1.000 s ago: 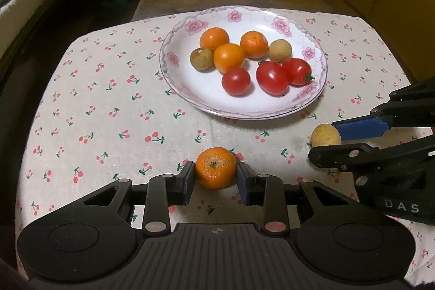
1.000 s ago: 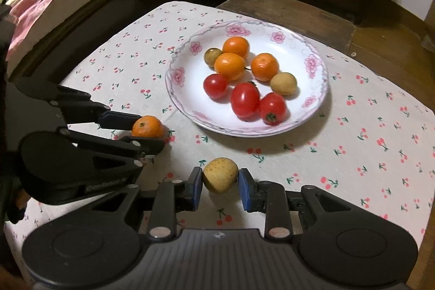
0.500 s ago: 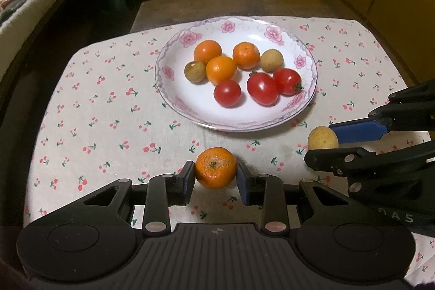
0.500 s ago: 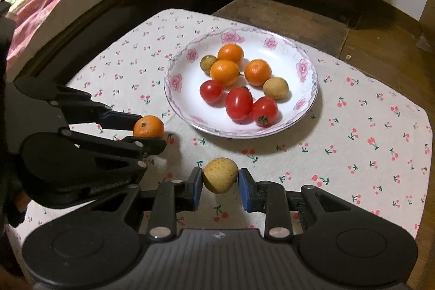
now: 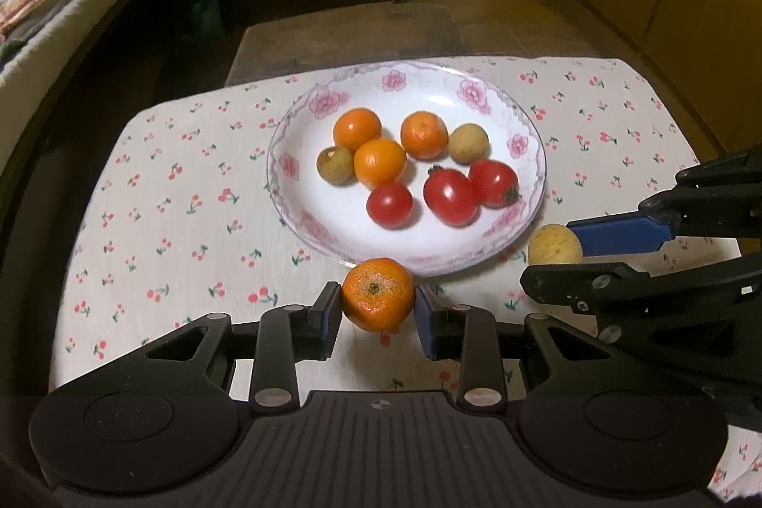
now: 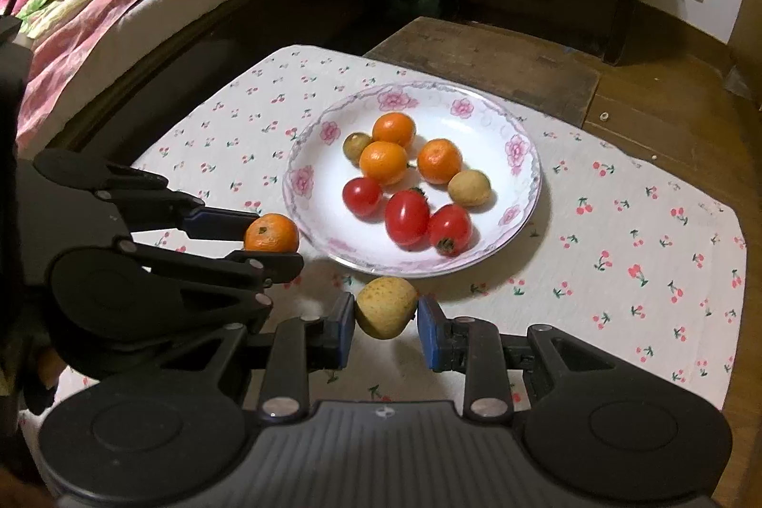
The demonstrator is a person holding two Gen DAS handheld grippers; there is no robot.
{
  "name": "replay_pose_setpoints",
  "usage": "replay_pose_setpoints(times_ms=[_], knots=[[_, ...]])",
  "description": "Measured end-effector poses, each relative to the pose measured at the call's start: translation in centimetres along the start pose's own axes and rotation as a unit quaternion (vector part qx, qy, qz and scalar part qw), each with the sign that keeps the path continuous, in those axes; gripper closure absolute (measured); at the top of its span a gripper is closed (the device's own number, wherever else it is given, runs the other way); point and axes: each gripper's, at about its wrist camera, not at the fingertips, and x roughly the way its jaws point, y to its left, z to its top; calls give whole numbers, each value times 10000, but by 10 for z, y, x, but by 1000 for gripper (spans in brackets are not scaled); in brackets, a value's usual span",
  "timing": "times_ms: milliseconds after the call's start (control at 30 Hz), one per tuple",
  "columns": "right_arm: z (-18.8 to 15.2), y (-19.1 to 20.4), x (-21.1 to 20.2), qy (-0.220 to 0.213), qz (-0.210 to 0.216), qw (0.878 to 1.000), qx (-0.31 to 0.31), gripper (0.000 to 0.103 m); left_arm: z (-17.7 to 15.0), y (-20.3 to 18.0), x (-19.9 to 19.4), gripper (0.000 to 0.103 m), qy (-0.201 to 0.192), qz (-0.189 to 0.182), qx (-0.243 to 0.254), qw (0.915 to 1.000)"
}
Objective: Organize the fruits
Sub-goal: 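Carry the tangerine and the brown fruit over the white plate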
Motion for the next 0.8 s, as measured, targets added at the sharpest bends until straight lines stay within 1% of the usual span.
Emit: replay_pose_setpoints(times_ms=[267, 467, 800], knots=[[14, -11, 3, -82, -73, 9999, 85, 74, 18, 2, 6, 62, -43, 6, -98, 9999], [20, -16, 14, -5, -124, 9999, 61, 74, 31, 1, 15, 63, -39, 56, -31, 10000], [29, -27, 29, 87, -144, 9998, 117, 74, 42, 3, 29, 62, 63, 102, -32, 9999]])
